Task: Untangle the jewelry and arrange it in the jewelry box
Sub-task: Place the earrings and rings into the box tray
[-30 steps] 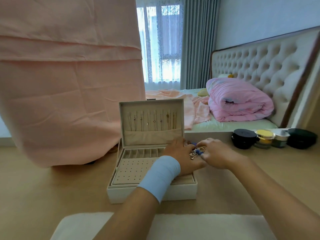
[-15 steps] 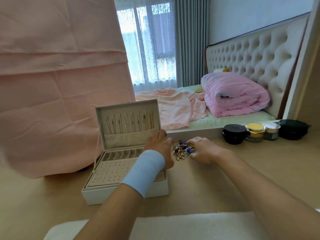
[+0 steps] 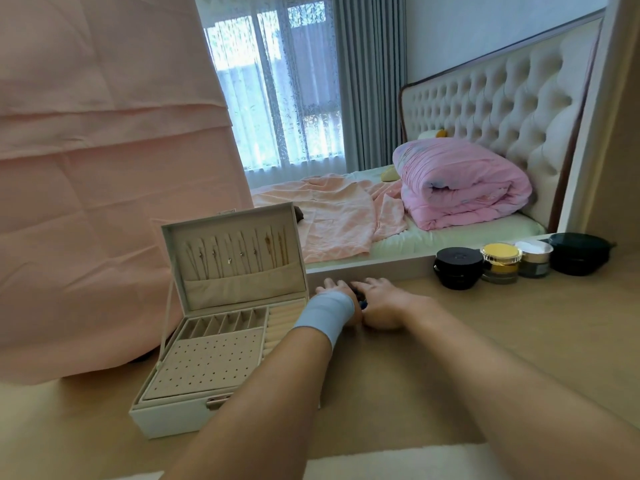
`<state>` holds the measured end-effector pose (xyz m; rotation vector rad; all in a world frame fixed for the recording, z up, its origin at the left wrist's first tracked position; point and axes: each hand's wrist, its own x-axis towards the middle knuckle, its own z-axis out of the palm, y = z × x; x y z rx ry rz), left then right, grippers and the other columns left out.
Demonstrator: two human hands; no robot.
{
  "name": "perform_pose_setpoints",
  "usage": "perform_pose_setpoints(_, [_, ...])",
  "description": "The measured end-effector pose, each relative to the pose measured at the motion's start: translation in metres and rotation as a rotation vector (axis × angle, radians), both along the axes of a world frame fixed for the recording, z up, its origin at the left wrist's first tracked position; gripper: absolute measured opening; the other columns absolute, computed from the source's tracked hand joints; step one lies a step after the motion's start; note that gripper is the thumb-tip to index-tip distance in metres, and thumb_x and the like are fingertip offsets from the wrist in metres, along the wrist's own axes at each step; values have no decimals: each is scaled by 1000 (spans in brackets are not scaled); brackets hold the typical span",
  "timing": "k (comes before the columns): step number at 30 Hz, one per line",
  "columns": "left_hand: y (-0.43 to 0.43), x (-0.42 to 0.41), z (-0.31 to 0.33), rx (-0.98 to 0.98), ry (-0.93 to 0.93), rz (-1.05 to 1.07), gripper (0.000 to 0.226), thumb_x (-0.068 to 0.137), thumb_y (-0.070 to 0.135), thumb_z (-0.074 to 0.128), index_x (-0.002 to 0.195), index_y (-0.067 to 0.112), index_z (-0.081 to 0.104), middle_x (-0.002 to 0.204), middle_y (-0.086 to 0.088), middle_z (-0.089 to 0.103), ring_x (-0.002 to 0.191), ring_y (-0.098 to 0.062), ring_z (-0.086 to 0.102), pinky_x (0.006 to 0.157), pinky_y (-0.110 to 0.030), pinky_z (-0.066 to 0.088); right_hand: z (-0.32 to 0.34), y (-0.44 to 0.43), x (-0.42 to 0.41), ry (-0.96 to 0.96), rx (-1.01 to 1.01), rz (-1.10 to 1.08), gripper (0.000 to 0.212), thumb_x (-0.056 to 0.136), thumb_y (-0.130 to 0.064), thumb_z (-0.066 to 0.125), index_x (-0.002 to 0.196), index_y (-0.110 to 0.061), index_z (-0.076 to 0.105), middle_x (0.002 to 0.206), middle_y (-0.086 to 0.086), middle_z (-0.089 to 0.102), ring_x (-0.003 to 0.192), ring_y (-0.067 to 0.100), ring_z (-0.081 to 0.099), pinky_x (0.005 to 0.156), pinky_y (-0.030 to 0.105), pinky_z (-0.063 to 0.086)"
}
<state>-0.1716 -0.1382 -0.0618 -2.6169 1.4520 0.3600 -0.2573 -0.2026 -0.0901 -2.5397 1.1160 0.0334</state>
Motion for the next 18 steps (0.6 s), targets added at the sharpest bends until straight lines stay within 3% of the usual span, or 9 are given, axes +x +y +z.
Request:
perform_pose_setpoints(6, [-9, 7, -6, -24, 109, -39, 55, 97, 32, 47, 147, 17, 32, 151, -15, 18, 140, -35, 22, 111, -49, 29, 4, -2, -16, -73, 10, 75, 52, 95, -16, 50, 146, -26, 51, 147, 1, 53, 133, 21, 49, 111, 34, 40])
perform_pose_setpoints(13, [3, -7, -17, -43, 189, -167, 42, 92, 23, 46, 134, 21, 43, 138, -10, 37, 132, -32, 32, 113, -43, 32, 3, 4, -56, -98, 12, 51, 38, 93, -28, 59, 130, -36, 64, 125, -5, 66, 112, 17, 60, 100, 37, 50])
perform_pose_setpoints(18, [20, -33, -23, -140, 251, -269, 43, 92, 22, 50, 134, 23, 46, 135, -9, 41, 129, -30, 36, 110, -44, 36, 9, 19, -90, -76, 47, 13, 36, 91, -27, 64, 127, -32, 67, 120, -7, 66, 107, 13, 61, 98, 35, 52])
